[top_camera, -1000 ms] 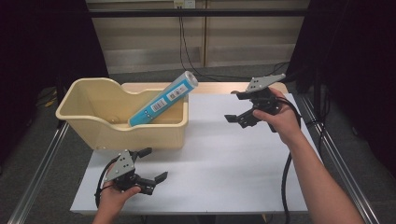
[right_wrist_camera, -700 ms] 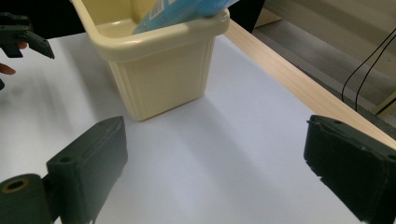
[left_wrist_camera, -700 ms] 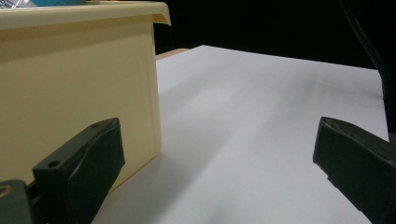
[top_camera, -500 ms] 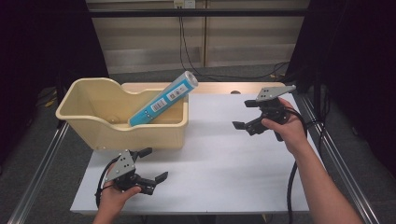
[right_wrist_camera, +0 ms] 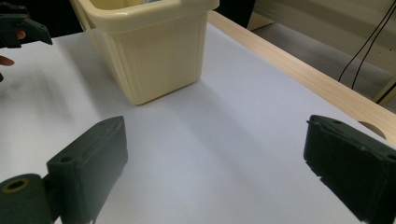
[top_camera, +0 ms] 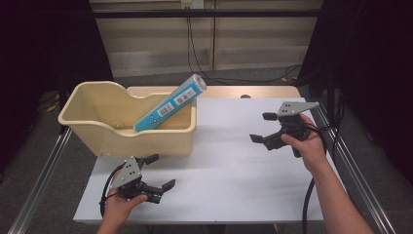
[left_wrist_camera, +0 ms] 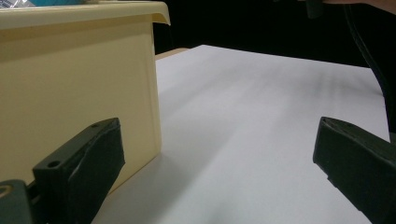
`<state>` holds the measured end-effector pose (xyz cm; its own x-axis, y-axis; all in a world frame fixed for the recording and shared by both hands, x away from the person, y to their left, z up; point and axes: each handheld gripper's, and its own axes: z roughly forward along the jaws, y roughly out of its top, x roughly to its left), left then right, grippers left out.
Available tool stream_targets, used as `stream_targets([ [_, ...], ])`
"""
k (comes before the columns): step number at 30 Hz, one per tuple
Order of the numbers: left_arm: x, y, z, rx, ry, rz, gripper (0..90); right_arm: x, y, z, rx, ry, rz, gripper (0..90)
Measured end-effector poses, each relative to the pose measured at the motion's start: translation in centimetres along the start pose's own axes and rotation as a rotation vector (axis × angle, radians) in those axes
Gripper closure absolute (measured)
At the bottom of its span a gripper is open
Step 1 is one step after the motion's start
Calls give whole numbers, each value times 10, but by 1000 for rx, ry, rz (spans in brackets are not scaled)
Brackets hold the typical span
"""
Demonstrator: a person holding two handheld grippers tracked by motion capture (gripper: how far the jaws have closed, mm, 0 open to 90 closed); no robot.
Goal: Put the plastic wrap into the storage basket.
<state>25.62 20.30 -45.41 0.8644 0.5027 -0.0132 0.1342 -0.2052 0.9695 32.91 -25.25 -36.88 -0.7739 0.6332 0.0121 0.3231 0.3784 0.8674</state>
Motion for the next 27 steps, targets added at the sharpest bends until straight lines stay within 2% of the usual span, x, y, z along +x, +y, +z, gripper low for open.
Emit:
stream_targets([
  [10,0,0,1,0,1,-2,18,1,-26,-12,-27,-17,27,60],
  [12,0,0,1,1,1,-2,18,1,-31,-13,-19,-18,28,57],
  [22,-1,0,1,0,2,-3,18,3,-47,-22,-43,-36,45,58],
  [27,-1,0,1,0,1,-4,18,7,-56,-24,-30,-41,42,57],
])
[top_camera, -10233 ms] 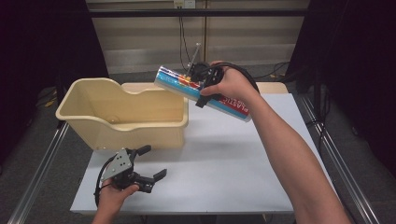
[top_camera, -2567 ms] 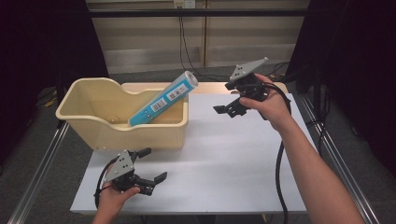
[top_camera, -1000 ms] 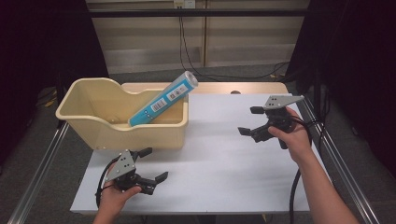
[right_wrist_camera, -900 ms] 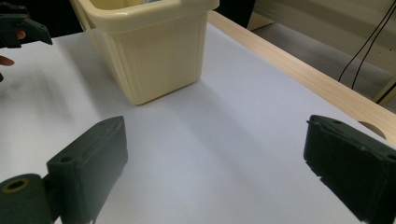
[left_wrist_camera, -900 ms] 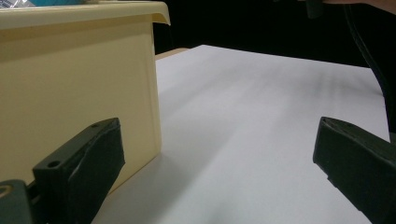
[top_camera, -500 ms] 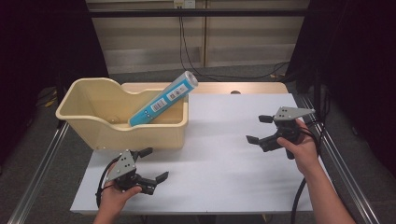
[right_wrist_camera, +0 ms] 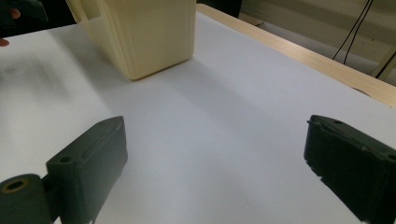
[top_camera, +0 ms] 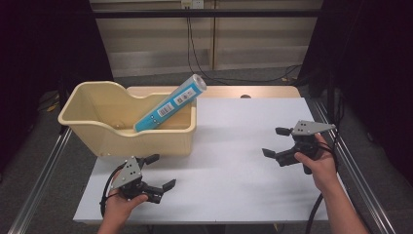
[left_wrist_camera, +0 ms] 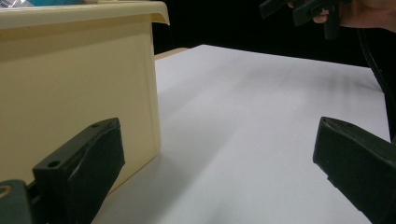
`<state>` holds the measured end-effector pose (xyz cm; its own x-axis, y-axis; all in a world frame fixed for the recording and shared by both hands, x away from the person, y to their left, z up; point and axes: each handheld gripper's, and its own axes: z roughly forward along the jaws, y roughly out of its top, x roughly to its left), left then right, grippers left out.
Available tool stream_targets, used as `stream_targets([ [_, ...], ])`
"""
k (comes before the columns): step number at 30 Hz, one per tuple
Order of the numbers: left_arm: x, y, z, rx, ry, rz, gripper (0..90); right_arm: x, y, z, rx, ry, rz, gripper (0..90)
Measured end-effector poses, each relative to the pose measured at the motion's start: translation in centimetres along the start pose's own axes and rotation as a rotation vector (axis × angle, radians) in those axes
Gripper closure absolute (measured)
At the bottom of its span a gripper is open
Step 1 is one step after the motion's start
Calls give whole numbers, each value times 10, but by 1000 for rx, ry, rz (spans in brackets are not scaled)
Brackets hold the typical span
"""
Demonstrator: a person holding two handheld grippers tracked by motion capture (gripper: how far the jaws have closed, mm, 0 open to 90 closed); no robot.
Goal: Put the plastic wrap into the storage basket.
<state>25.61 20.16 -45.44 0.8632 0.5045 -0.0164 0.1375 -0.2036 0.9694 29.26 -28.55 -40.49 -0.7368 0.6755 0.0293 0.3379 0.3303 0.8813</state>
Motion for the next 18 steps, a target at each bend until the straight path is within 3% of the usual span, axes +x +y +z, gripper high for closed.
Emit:
stream_targets([
  [18,0,1,0,-2,3,1,18,5,-29,-15,-39,-24,52,57],
])
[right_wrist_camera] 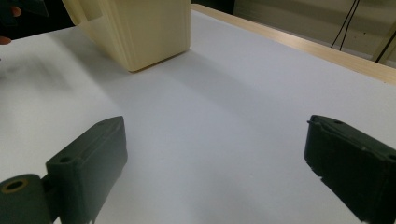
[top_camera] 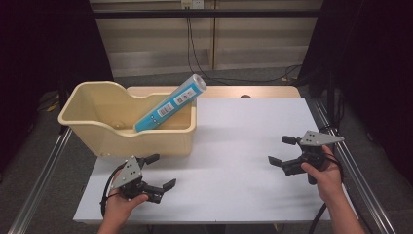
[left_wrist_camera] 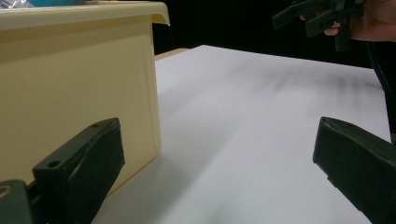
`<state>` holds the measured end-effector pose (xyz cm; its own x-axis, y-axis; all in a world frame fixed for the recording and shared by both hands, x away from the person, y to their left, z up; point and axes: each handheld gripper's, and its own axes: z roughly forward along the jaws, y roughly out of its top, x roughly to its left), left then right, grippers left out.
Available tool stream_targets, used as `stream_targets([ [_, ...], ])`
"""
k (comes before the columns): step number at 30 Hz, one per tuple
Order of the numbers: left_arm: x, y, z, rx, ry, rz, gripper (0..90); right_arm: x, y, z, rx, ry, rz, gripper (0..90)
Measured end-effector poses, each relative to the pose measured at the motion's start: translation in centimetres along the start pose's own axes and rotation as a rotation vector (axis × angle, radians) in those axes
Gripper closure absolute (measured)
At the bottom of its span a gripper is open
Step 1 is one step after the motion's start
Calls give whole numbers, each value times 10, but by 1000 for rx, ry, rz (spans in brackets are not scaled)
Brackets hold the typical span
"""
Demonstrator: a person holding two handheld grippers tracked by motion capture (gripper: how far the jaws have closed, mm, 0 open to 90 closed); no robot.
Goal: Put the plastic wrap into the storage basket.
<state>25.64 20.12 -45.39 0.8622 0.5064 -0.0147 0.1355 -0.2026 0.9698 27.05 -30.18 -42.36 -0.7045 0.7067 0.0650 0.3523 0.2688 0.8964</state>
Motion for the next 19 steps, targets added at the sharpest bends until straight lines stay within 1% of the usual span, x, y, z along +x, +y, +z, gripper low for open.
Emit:
stream_targets([
  [2,0,0,0,0,2,3,18,0,-3,-2,-7,3,6,57],
  [7,0,0,-1,-6,1,-2,18,0,-12,-4,-24,-14,20,57],
  [12,1,1,0,-8,2,-2,18,0,-15,-7,-56,-12,28,56],
  [14,1,1,0,-8,2,-3,18,0,-17,-7,-54,-12,25,56],
  [19,2,1,2,-12,4,-2,18,1,-21,-6,-50,-12,35,56],
])
